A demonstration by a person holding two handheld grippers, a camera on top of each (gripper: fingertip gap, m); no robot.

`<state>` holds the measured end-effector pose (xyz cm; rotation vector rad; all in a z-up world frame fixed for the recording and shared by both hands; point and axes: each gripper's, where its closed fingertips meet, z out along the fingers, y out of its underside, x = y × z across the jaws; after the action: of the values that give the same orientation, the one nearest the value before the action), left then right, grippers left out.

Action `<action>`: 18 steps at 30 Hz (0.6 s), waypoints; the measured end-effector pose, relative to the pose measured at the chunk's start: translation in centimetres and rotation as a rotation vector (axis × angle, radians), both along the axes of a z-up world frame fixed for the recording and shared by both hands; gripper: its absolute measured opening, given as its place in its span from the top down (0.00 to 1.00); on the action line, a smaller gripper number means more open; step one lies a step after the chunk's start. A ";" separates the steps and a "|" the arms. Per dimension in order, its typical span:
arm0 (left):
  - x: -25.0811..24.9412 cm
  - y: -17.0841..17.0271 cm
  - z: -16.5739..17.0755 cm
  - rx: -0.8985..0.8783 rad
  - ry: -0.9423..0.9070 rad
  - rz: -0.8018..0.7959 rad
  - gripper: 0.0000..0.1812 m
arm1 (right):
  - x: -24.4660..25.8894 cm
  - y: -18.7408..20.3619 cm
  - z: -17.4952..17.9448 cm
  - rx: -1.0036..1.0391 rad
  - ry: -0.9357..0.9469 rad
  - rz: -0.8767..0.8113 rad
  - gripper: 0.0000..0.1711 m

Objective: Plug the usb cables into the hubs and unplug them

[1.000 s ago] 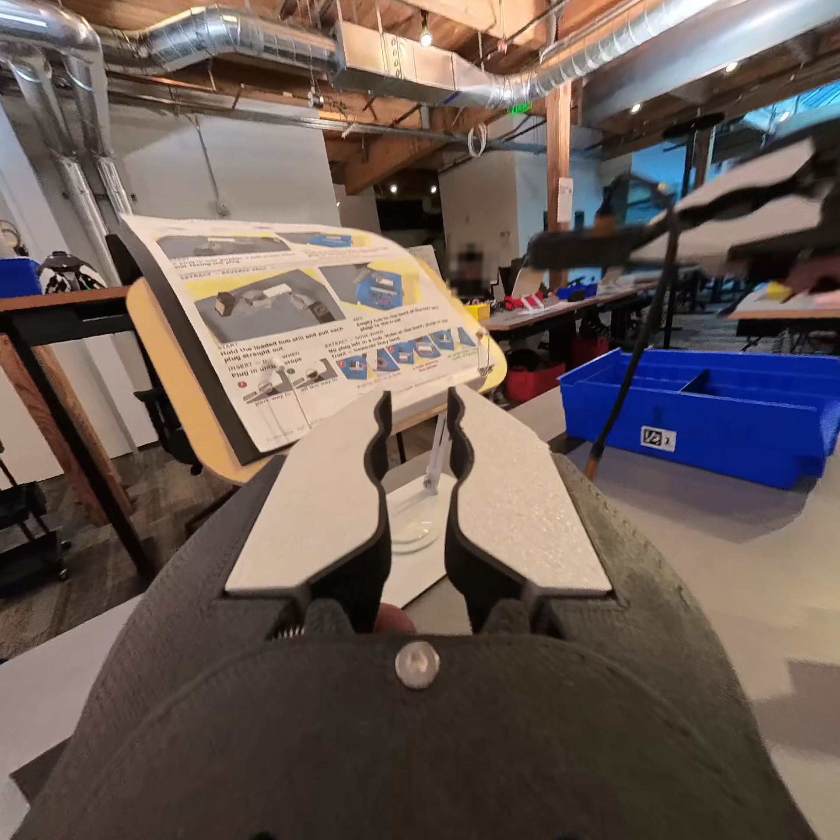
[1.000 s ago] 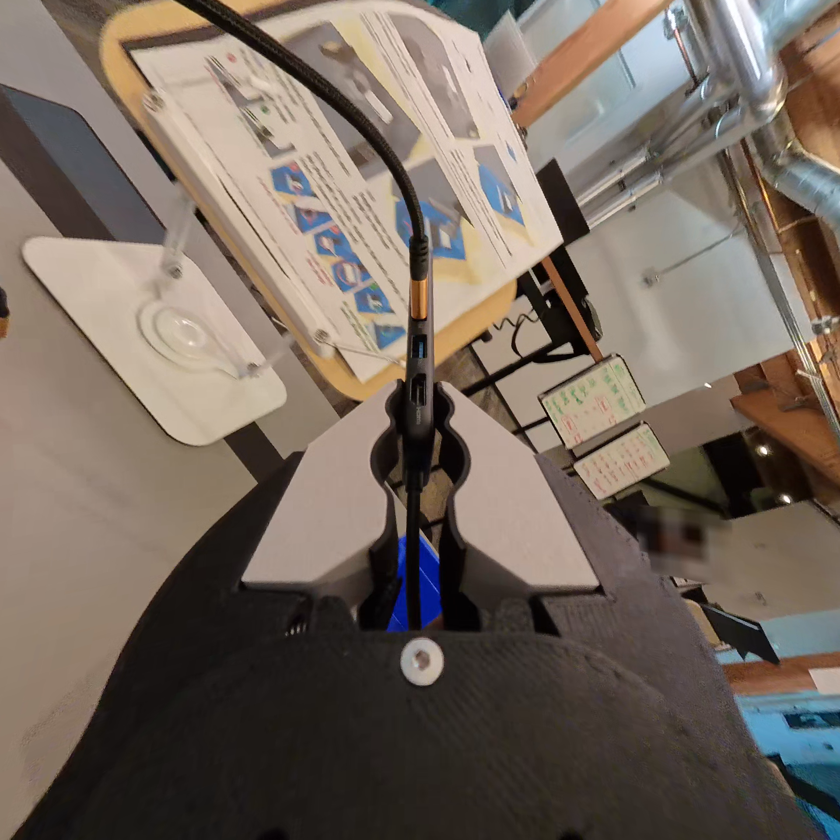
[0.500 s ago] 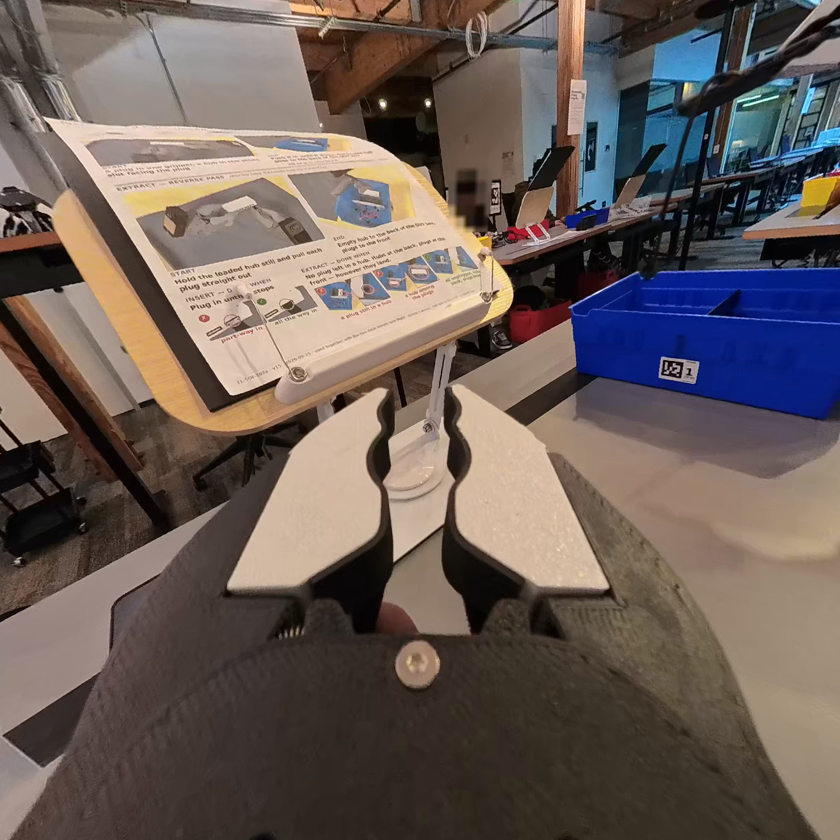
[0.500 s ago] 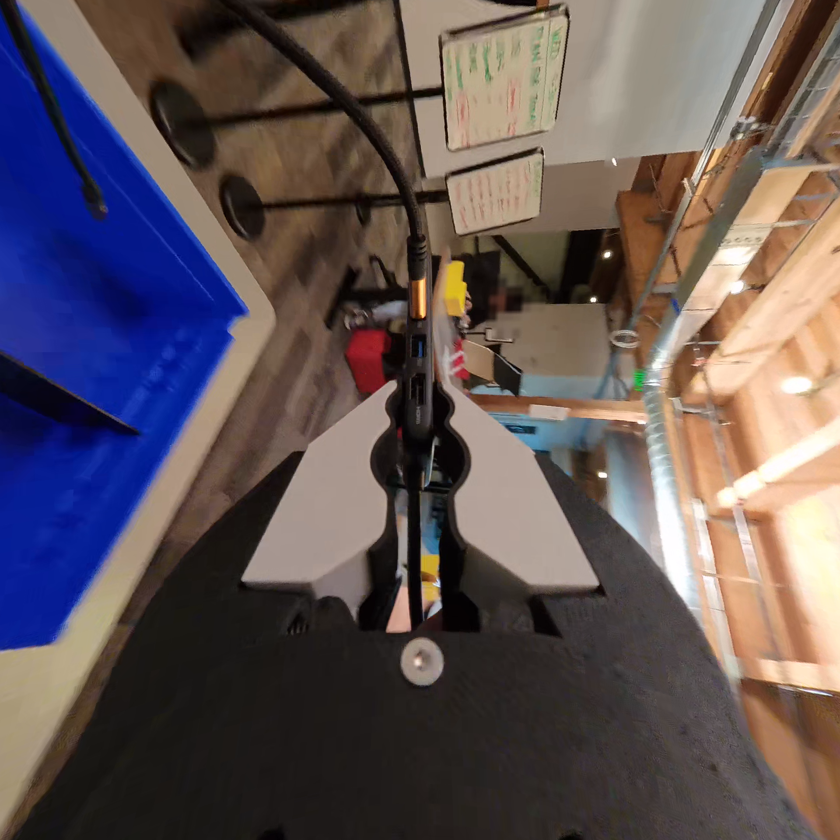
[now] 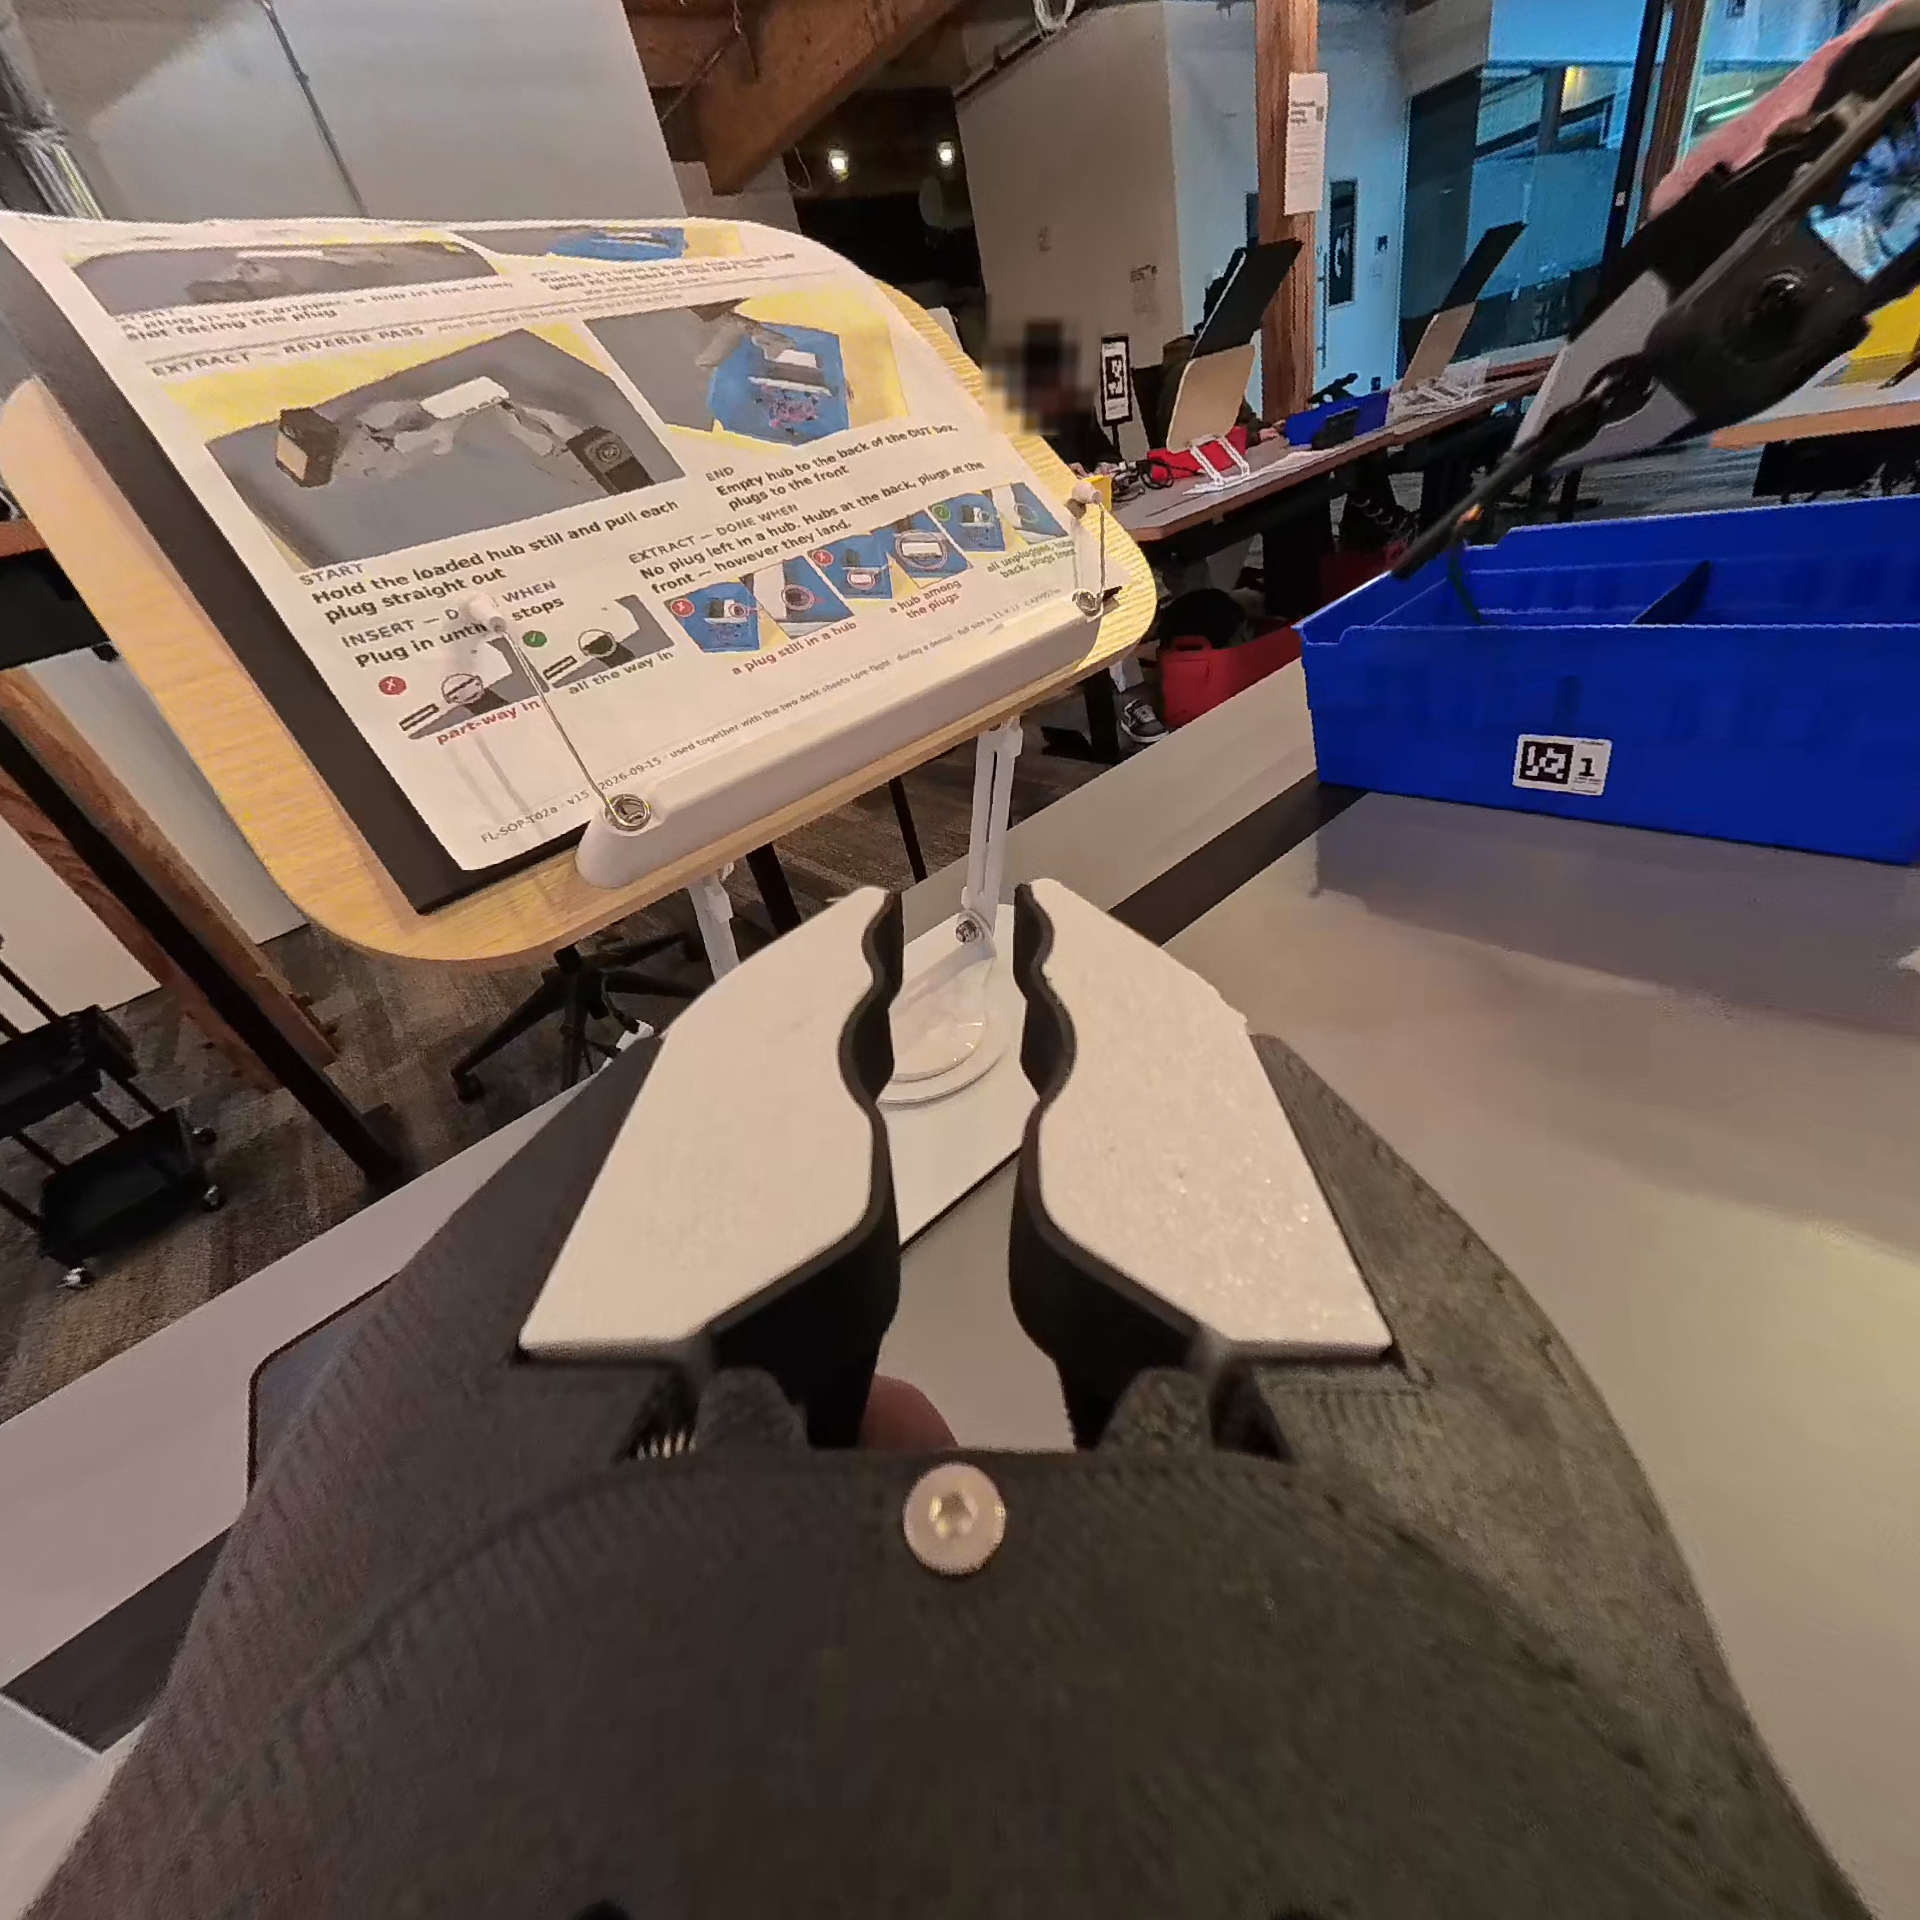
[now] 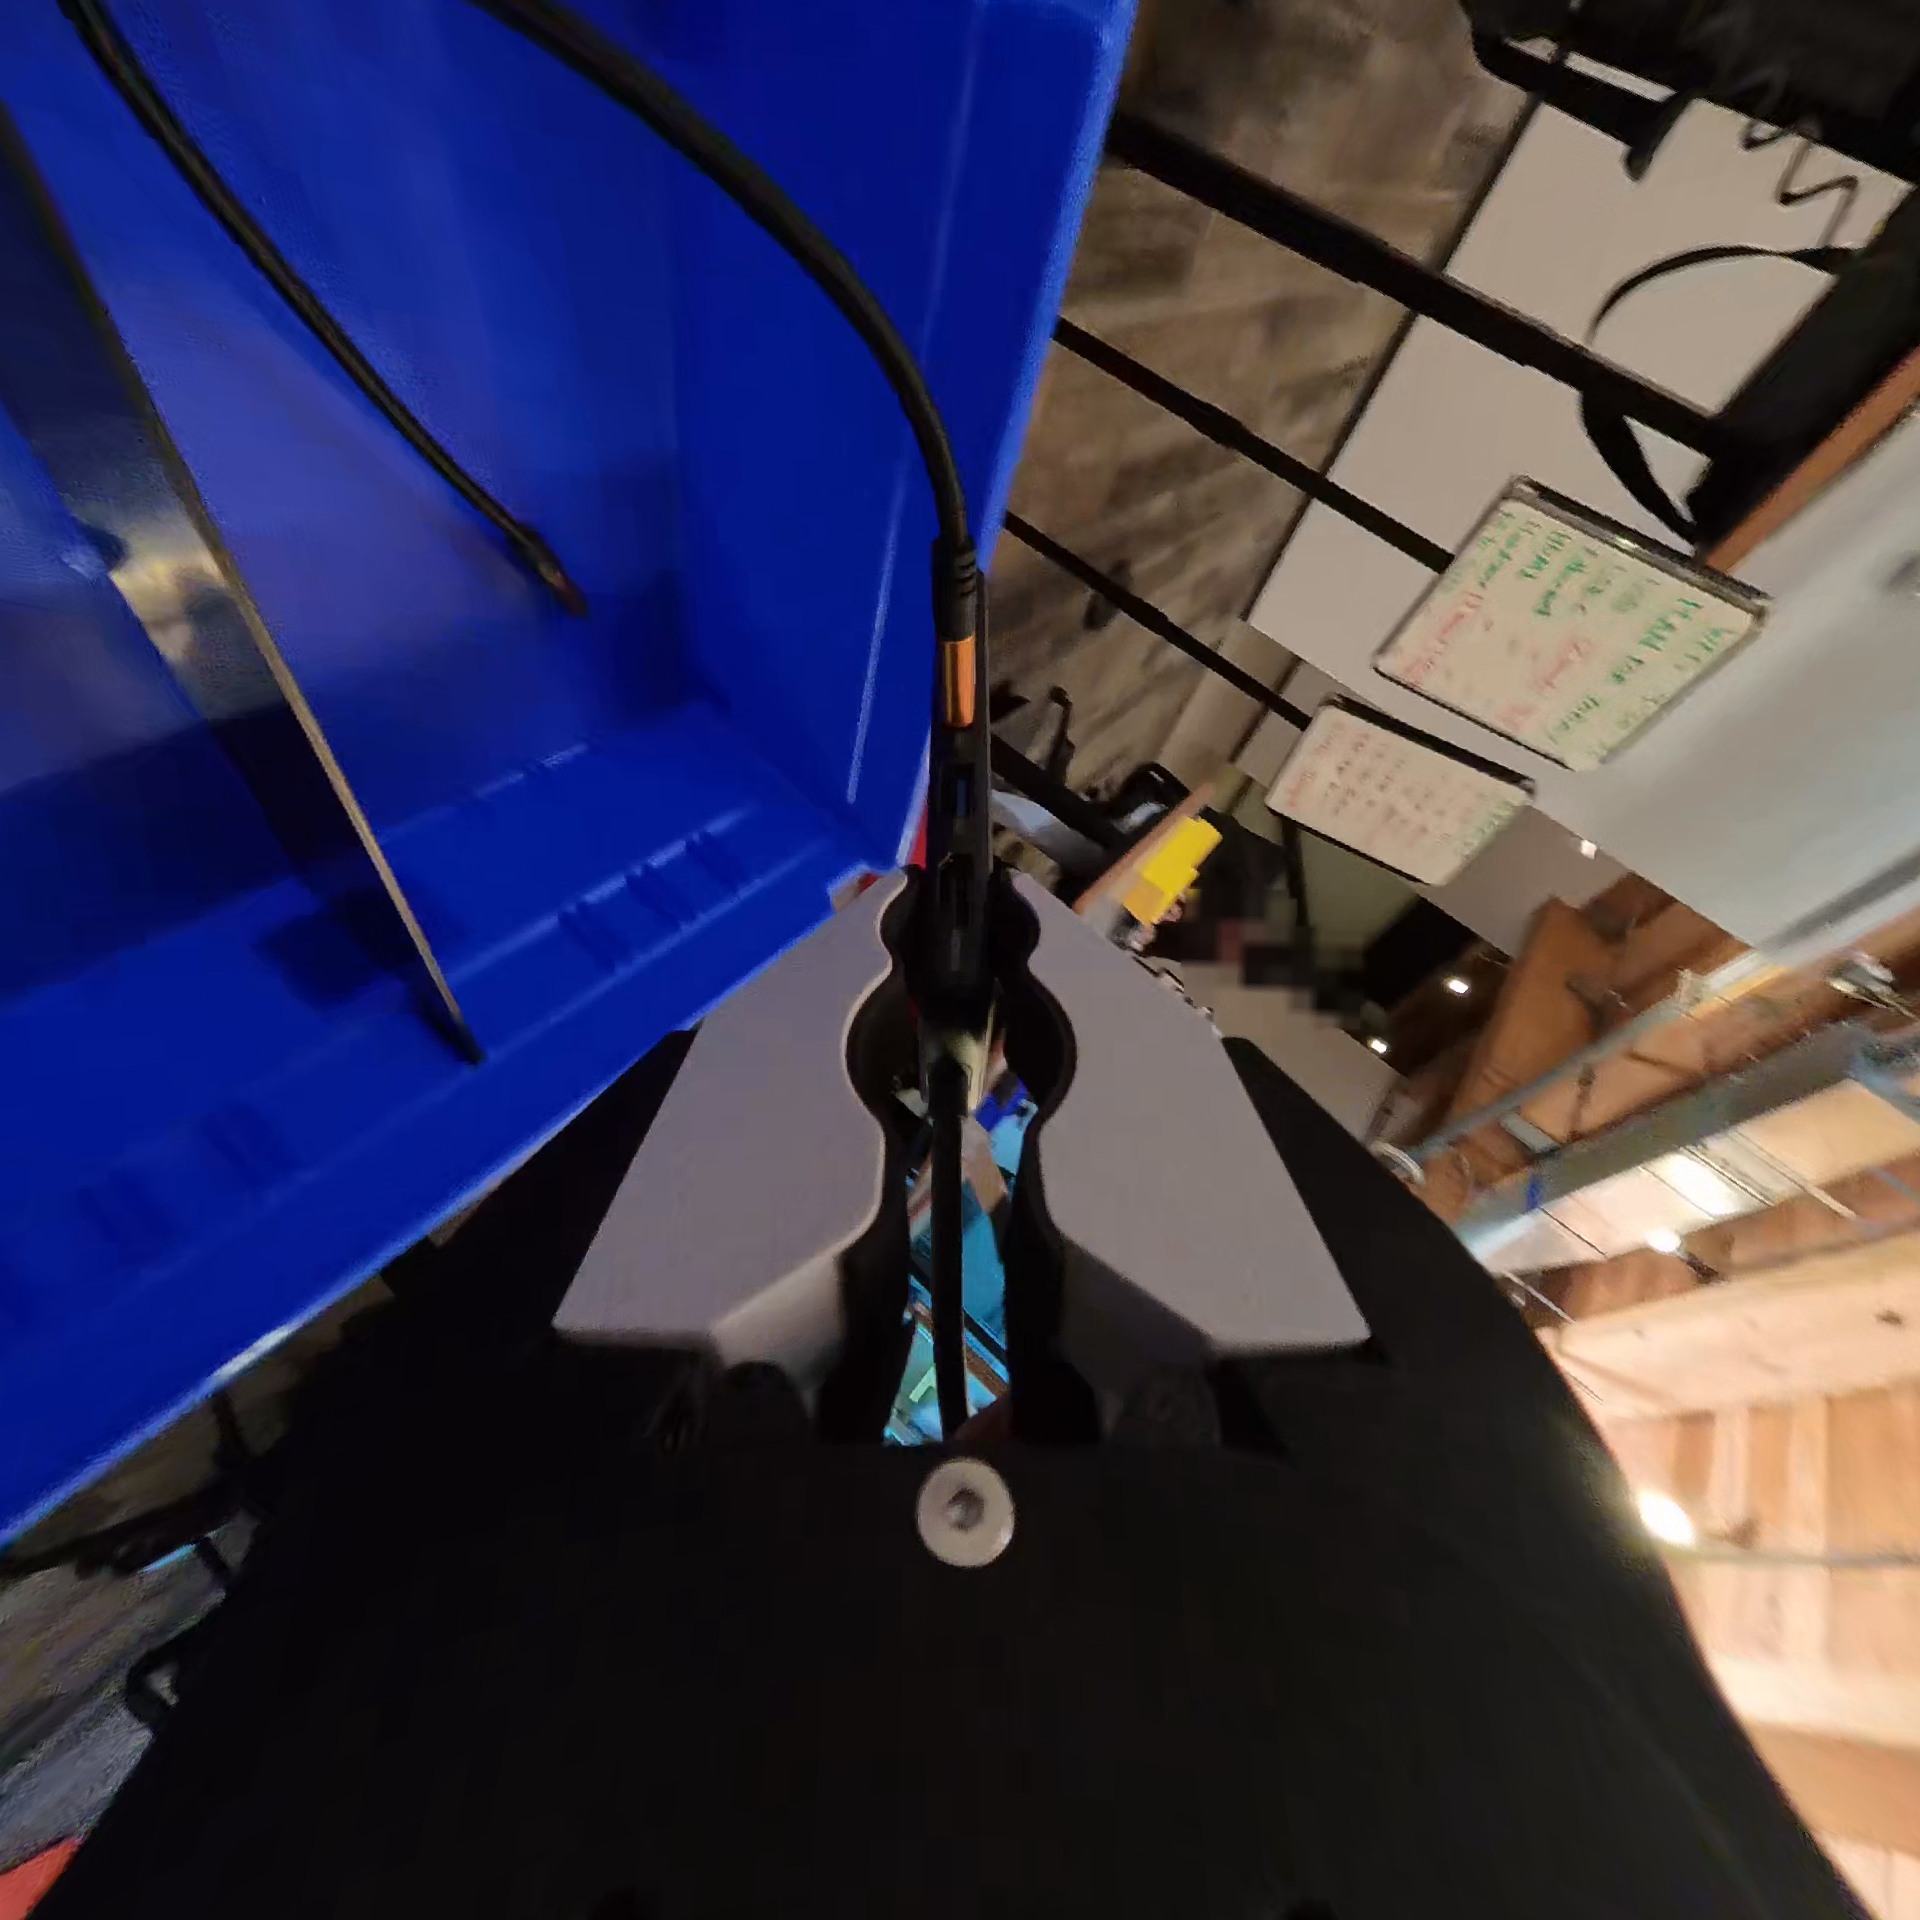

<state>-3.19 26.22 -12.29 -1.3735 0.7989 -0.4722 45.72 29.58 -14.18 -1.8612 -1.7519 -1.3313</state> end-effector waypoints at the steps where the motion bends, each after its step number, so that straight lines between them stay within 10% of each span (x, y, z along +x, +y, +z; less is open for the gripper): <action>1: 0.0 0.0 -0.1 -0.002 0.001 -0.001 0.89 | -0.5 0.1 -1.0 -0.034 0.062 0.000 0.95; 18: 1.3 -0.4 -1.5 -0.021 0.047 -0.037 0.89 | -0.7 0.0 -11.4 -0.299 0.647 -0.256 0.85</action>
<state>-1.86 25.86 -13.79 -1.3958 0.8607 -0.4799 45.02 29.55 -25.63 -2.3823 -1.4457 -0.4339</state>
